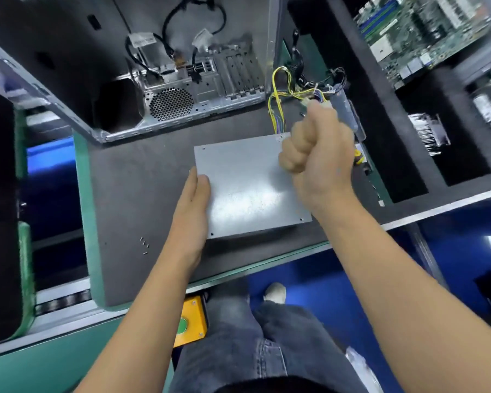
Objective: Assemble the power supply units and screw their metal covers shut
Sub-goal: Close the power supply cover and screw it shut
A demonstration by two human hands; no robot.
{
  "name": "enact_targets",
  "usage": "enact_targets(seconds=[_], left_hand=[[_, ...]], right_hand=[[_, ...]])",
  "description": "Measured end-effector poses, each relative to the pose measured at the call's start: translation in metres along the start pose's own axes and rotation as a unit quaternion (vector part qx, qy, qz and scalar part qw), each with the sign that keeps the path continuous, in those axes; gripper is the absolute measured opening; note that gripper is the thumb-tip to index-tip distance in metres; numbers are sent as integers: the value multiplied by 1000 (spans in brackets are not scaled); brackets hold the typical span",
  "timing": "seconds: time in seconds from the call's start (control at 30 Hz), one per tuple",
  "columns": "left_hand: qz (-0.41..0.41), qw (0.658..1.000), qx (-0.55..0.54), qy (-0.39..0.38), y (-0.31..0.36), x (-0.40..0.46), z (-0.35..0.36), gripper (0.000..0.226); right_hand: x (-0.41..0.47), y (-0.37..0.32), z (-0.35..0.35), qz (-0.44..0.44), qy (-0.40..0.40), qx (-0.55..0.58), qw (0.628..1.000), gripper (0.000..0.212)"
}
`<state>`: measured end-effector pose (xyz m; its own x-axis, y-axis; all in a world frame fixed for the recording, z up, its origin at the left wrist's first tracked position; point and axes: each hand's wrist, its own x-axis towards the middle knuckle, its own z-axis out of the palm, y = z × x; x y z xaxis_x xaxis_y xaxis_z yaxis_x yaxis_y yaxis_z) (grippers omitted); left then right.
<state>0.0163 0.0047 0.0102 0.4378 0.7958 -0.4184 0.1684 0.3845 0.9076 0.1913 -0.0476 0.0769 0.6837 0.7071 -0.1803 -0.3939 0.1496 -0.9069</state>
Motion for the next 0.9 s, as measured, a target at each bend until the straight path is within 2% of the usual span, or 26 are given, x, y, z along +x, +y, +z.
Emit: enact_targets(seconds=[0.07, 0.1, 0.17, 0.2, 0.27, 0.33, 0.43, 0.53, 0.63, 0.9], left_hand=[[-5, 1000, -2, 0, -1, 1, -6, 71], [-6, 1000, -5, -5, 0, 0, -7, 67], [-7, 1000, -23, -16, 1, -2, -5, 53], [-8, 999, -30, -15, 2, -2, -1, 48], [-2, 1000, -10, 5, 2, -3, 6, 43], [8, 1000, 17, 25, 0, 0, 10, 41], [-1, 999, 30, 39, 0, 4, 11, 42], [1, 997, 56, 46, 0, 2, 13, 44], [-2, 997, 68, 41, 0, 1, 14, 46], [-21, 999, 20, 38, 7, 2, 19, 49]], right_hand=[[5, -10, -19, -49, 42, -66, 996, 45], [6, -11, -28, -60, 65, -159, 983, 41], [4, -1, -41, -29, 64, -373, 925, 30], [2, 7, -47, 16, 40, -432, 901, 25], [-6, 22, -50, 117, -19, -463, 879, 35], [-13, 30, -46, 160, -42, -471, 867, 56], [-15, 37, -39, 132, -14, -486, 864, 53], [-14, 42, -37, 64, -23, -560, 825, 39], [-9, 43, -39, 58, -5, -584, 810, 44], [3, 39, -43, 20, -65, -663, 746, 34]])
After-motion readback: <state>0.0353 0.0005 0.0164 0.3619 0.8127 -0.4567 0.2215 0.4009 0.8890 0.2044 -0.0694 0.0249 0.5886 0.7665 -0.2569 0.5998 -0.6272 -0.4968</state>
